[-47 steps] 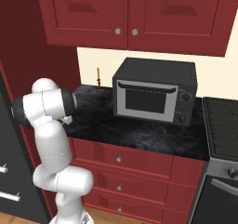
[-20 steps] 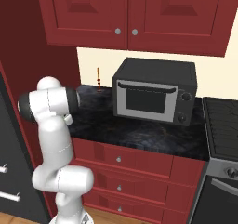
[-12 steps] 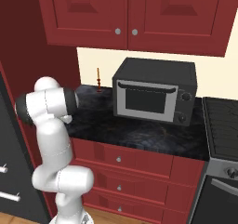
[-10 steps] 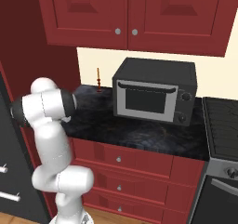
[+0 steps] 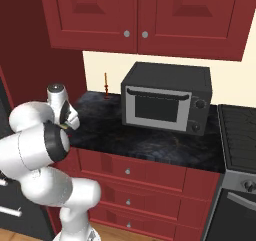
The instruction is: Place the sponge inside the microwave to prepare for sanitizing.
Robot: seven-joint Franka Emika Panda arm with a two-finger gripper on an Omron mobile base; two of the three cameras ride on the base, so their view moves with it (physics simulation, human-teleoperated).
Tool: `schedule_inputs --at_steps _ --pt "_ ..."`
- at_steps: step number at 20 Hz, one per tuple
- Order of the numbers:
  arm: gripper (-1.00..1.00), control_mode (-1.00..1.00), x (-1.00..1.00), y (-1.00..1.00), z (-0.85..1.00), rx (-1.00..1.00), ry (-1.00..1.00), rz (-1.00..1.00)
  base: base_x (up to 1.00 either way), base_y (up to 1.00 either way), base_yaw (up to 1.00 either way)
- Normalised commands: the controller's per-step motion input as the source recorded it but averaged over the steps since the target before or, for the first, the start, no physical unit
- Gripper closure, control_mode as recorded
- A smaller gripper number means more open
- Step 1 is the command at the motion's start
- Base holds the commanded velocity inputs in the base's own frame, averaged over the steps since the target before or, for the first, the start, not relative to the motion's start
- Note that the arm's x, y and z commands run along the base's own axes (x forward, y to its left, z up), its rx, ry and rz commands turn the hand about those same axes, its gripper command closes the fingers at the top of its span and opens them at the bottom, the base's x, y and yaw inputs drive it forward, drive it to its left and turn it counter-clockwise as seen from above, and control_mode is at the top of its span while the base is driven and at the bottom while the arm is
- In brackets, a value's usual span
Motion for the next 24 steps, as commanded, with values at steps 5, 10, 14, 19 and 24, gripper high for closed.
schedule_inputs --at_steps 5,10,14,19,24 --pt "1.00 -1.00 -0.65 -0.59 0.71 -0.08 0.00 0.09 0.00 0.00 0.00" --pt "1.00 -1.00 -0.65 -0.53 0.62 -0.21 -0.01 0.17 0.00 0.00 0.00" --pt "1.00 -1.00 -0.65 -0.25 0.57 -0.23 -0.03 0.18 0.00 0.00 0.00" --pt "1.00 -1.00 -0.48 -0.24 0.44 -0.27 -0.05 0.19 0.00 0.00 0.00" --pt "1.00 -1.00 -0.25 -0.56 0.03 0.13 -0.06 0.05 0.00 0.00 0.00"
